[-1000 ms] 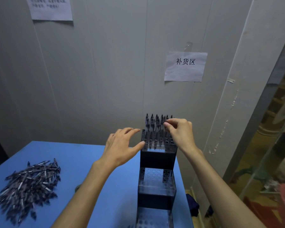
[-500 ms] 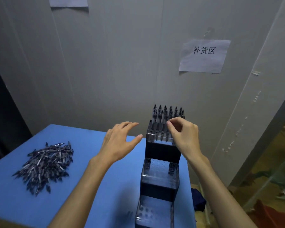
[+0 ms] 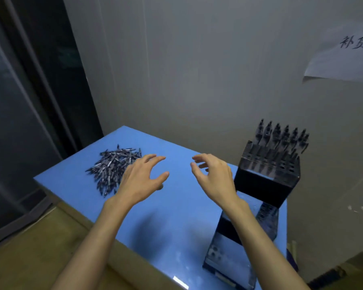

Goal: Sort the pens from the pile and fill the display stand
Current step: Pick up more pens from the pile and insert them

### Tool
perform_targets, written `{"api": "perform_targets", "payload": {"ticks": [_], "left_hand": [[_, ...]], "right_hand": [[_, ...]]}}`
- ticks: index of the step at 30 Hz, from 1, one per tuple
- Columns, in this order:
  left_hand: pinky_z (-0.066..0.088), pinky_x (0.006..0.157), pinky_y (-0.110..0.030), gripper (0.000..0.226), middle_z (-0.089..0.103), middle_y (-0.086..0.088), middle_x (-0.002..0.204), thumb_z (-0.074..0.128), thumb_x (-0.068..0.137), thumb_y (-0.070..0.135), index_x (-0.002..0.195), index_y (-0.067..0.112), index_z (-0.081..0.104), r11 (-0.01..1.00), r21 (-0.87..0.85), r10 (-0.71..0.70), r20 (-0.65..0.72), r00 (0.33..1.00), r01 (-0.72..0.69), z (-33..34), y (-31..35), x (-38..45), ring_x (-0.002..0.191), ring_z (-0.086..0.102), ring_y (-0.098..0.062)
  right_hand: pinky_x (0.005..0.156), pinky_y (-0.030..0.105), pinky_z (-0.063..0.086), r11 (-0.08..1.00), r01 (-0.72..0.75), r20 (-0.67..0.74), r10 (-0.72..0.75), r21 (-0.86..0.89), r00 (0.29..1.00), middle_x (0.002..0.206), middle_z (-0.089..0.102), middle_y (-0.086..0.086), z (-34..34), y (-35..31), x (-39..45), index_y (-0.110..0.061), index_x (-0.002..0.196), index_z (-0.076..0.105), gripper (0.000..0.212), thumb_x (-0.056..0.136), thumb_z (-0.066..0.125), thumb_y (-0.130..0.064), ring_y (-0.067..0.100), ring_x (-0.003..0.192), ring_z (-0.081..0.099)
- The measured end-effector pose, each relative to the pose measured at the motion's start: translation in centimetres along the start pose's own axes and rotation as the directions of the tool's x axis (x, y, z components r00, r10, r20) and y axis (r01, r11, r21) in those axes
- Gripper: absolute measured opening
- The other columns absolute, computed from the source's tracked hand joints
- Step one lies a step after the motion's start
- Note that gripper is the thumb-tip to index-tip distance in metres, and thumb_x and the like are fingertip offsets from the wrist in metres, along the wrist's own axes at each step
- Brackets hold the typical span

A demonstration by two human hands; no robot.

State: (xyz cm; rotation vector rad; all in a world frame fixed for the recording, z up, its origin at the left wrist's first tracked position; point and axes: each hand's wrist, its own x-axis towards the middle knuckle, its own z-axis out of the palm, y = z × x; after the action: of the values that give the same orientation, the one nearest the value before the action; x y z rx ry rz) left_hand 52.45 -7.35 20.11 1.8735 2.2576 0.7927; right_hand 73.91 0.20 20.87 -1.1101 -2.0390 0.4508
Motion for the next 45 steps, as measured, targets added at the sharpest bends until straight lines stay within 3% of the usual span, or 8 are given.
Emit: {"api": "perform_targets", "payload": {"ticks": [7,21,31,35,38,45], "left_hand": [[0.035,0.112,-0.044,0.054,0.041,0.010,0.155,0.058,0.095,0.055,0.146,0.041,0.047,0.994,0.006,-0.111,0.015,0.994,0.111,-2.1,-9.9,-1.5,0.141,0.039,-0.020],[0.035,0.113,-0.046,0.054,0.041,0.010,0.154,0.051,0.096,0.059,0.147,0.042,0.044,0.993,0.022,-0.121,0.176,0.977,0.119,-7.2,-31.0,0.6,0.141,0.039,-0.019],[0.038,0.110,-0.043,0.052,0.046,0.008,0.149,0.055,0.096,0.053,0.145,0.038,0.048,0.988,-0.029,-0.139,0.250,0.958,0.151,-6.3,-39.9,4.6,0.136,0.044,-0.020],[0.037,0.110,-0.044,0.051,0.046,0.010,0.149,0.054,0.096,0.053,0.144,0.041,0.048,0.988,-0.023,-0.135,0.305,0.943,0.149,-5.4,-43.0,7.2,0.137,0.043,-0.019],[0.039,0.109,-0.044,0.051,0.047,0.008,0.148,0.055,0.096,0.053,0.144,0.039,0.049,0.987,-0.029,-0.140,0.353,0.925,0.160,-4.9,-45.1,9.7,0.137,0.045,-0.019],[0.048,0.099,-0.039,0.038,0.063,0.006,0.126,0.060,0.097,0.044,0.133,0.036,0.060,0.940,-0.162,-0.207,0.429,0.879,0.301,-2.9,-49.4,14.9,0.117,0.059,-0.018]], "right_hand": [[0.085,0.035,0.052,0.996,-0.011,0.126,0.023,-0.089,0.992,0.114,0.068,-0.010,7.7,-2.5,1.2,-0.028,0.115,0.067,0.025,0.093,0.062,-0.039,0.010,0.100,0.066],[0.081,0.037,0.052,0.984,-0.088,0.211,0.120,-0.155,0.970,0.113,0.066,-0.006,26.4,-11.7,4.2,-0.028,0.116,0.065,0.025,0.094,0.061,-0.038,0.016,0.102,0.065],[0.078,0.029,0.044,0.953,-0.235,0.190,0.271,-0.192,0.944,0.114,0.068,-0.004,33.3,-11.7,5.9,-0.021,0.117,0.068,0.025,0.095,0.062,-0.030,0.016,0.101,0.065],[0.084,0.039,0.053,0.942,-0.282,0.188,0.315,-0.181,0.930,0.113,0.069,-0.003,36.8,-10.7,7.0,-0.023,0.117,0.067,0.026,0.094,0.062,-0.033,0.019,0.100,0.066],[0.085,0.039,0.054,0.932,-0.323,0.180,0.350,-0.167,0.919,0.113,0.069,-0.004,39.1,-10.4,8.5,-0.024,0.116,0.068,0.024,0.093,0.063,-0.032,0.018,0.099,0.066],[0.083,0.037,0.053,0.891,-0.431,0.133,0.448,-0.141,0.884,0.111,0.071,-0.005,42.2,-9.4,11.1,-0.025,0.113,0.069,0.022,0.093,0.064,-0.032,0.017,0.098,0.067]]}}
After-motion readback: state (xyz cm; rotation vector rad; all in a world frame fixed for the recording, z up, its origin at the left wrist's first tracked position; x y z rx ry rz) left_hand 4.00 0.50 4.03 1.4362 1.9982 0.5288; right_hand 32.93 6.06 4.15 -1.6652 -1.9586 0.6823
